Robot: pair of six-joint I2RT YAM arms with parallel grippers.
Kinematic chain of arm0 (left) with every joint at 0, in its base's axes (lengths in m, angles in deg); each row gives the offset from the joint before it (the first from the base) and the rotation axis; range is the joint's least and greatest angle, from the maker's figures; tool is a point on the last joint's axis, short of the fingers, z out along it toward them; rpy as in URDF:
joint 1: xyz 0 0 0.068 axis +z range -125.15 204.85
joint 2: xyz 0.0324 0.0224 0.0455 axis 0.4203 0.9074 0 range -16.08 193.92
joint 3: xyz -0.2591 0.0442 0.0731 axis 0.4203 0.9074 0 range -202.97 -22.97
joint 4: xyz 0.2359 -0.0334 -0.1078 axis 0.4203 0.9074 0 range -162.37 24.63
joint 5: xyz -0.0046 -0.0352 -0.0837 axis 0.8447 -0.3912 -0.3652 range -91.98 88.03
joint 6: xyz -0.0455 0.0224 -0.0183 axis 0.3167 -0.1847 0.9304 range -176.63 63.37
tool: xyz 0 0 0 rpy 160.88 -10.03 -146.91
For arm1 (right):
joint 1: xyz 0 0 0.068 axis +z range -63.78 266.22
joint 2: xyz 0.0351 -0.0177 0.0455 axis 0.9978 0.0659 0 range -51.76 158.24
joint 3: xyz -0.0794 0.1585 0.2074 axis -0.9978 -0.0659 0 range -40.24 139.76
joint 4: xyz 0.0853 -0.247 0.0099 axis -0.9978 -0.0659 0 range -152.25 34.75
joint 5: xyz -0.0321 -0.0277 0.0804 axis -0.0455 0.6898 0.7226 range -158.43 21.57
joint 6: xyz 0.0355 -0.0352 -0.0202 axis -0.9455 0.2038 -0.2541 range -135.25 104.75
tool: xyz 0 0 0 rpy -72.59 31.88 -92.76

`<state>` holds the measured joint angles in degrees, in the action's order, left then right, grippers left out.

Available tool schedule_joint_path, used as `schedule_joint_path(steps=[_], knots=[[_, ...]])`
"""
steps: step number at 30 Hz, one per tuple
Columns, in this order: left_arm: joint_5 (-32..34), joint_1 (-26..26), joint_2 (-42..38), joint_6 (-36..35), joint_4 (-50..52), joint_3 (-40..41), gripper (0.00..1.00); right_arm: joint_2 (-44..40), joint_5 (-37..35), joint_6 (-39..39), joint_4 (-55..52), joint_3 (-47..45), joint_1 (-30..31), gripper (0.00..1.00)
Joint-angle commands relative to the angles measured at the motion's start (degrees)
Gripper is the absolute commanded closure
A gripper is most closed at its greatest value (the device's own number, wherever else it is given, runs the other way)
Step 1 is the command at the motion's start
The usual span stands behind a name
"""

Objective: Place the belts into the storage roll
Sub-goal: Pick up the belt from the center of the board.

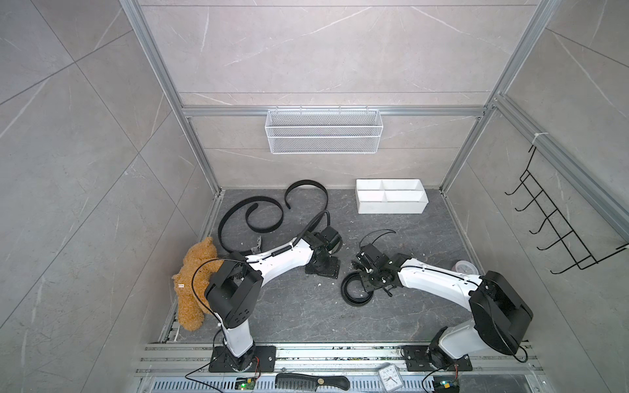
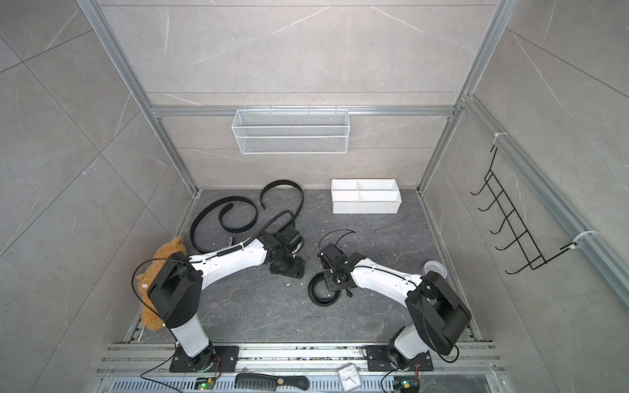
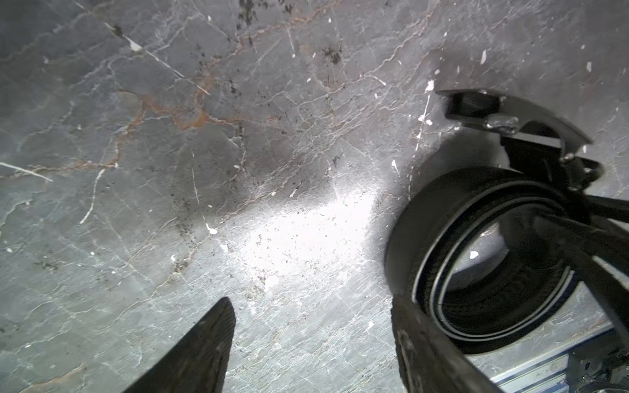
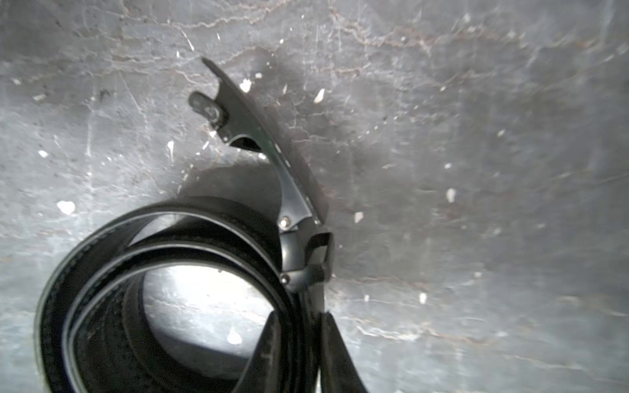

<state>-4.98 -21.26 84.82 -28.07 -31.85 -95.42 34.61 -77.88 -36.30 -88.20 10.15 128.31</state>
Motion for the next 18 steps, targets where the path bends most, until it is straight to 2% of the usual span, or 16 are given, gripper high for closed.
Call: schedule_joint_path(steps=[1, 5, 8, 14, 18], knots=[[1.4, 0.7, -1.4, 1.3, -1.0, 0.1, 0.24, -3.2, -5.2, 7.2, -2.9, 2.2, 0.9, 1.00], [0.6, 2.5, -3.5, 2.5, -3.1, 1.8, 0.24, -6.2, -6.7, 12.5, -1.4, 2.2, 2.3, 1.00], [-0.3, 2.6, -5.3, 0.7, -4.6, 2.2, 0.12, -5.6, -6.0, 14.7, -1.5, 3.0, 2.6, 1.00], [-2.6, 0.3, -12.2, -11.3, -13.3, 8.9, 0.05, -3.7, -2.5, 15.5, 1.1, 3.4, 2.7, 1.00], [-3.8, -2.7, -13.6, -17.7, -16.9, 11.5, 0.02, -3.1, -0.6, 15.5, 1.7, 4.1, 2.7, 1.00]])
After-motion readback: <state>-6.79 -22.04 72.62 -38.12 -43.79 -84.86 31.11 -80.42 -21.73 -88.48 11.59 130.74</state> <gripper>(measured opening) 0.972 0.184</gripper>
